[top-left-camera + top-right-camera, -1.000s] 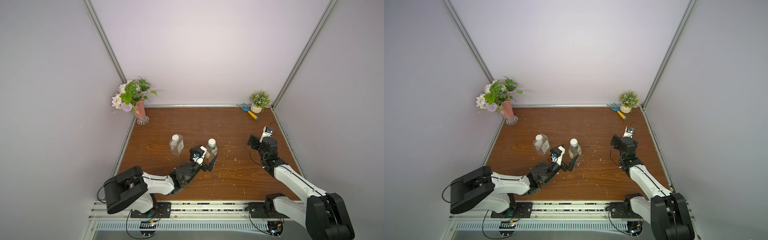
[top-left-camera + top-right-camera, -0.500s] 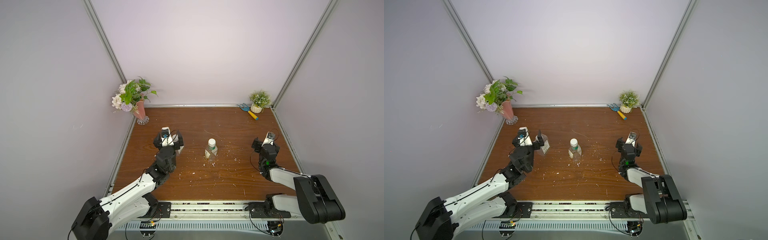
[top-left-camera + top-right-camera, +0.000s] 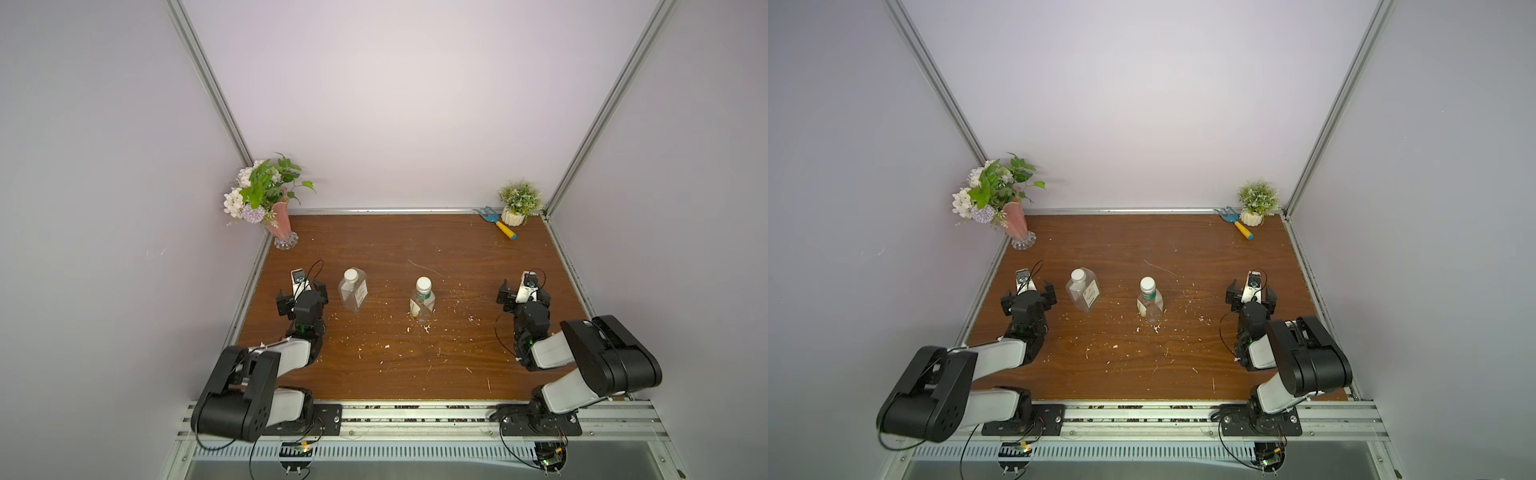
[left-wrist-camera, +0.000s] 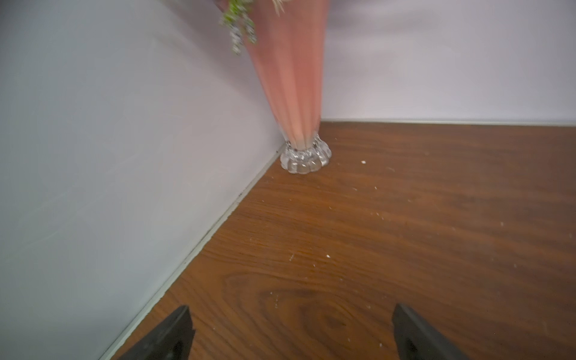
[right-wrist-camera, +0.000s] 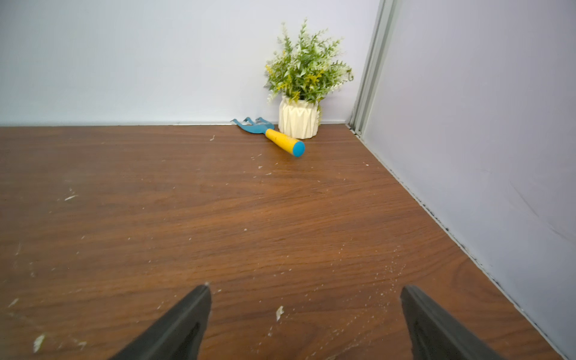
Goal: Screw on the bottle caps
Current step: Reset both arms
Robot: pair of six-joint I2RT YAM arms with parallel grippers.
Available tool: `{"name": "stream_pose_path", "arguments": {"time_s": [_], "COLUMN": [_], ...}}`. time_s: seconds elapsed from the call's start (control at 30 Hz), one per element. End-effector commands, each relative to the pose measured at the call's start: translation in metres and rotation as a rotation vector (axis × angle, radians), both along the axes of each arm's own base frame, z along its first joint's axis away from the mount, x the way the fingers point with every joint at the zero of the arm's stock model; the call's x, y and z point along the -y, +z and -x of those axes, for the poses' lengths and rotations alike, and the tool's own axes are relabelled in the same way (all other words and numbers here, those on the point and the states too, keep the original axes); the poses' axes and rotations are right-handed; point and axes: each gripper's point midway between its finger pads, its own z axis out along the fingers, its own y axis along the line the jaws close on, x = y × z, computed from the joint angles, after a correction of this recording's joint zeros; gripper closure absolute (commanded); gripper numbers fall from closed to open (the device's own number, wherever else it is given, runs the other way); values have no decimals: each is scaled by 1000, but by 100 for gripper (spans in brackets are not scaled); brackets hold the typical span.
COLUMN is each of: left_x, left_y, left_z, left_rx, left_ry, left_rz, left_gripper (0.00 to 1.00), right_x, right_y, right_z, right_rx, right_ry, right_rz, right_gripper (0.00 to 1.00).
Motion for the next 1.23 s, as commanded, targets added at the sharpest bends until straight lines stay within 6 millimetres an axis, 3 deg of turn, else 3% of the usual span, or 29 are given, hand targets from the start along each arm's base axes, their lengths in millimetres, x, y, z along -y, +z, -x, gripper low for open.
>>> {"name": "stream_pose_path", "arguments": {"time_s": [0.0, 0.07, 0.13, 0.23, 0.37, 1.2], "left_x": [33, 50, 39, 42, 21, 21], "left_y": [29, 23, 23, 19, 15, 14], "left_z": [-26, -24, -18, -18, -22, -23], "left_rx": [124, 142, 176, 196, 180, 175], "left_ry": [-219, -327, -283, -308, -186, -191], "left_rz": [-2, -9, 15, 14, 48, 55], "left_gripper": [1, 0, 1, 0, 0, 0], "right_x": [-4, -1, -1, 1, 0, 0], "right_y": [24, 24, 22, 23, 23, 17], "right_z": [-8, -9, -11, -11, -11, -19], "right_rx": [84, 84, 72, 75, 75, 42], "right_ry": [14, 4, 4, 1, 2, 56], "right_rz": [6, -4, -9, -11, -11, -46], "right_gripper": [0, 0, 0, 1, 0, 0]}}
